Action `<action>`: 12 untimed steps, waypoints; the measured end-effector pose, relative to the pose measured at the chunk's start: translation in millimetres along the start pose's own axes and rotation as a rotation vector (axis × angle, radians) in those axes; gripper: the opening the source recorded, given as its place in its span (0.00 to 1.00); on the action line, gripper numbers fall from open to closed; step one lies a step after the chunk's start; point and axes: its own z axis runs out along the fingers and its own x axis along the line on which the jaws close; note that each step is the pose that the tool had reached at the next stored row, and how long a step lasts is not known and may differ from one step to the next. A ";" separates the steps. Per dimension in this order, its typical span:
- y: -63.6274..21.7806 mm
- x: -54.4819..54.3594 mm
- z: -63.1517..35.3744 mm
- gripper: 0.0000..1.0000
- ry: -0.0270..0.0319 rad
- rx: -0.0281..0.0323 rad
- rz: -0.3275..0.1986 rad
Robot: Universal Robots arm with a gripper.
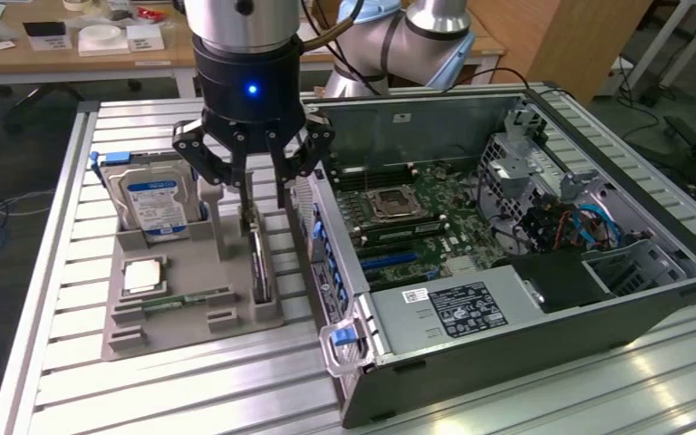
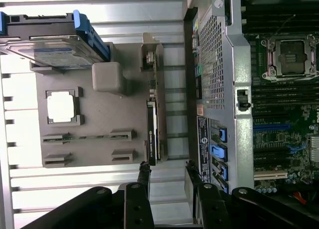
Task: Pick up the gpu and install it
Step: 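Pick up the gpu and move the gpu toward the slot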
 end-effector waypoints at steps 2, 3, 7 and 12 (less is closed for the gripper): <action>0.0 0.0 0.0 0.42 0.0001 0.0000 0.000; 0.0 0.0 0.1 0.42 0.0000 0.0000 0.000; 0.0 0.0 0.1 0.42 0.0000 0.0000 0.000; 0.0 0.0 0.1 0.42 0.0000 -0.0001 0.000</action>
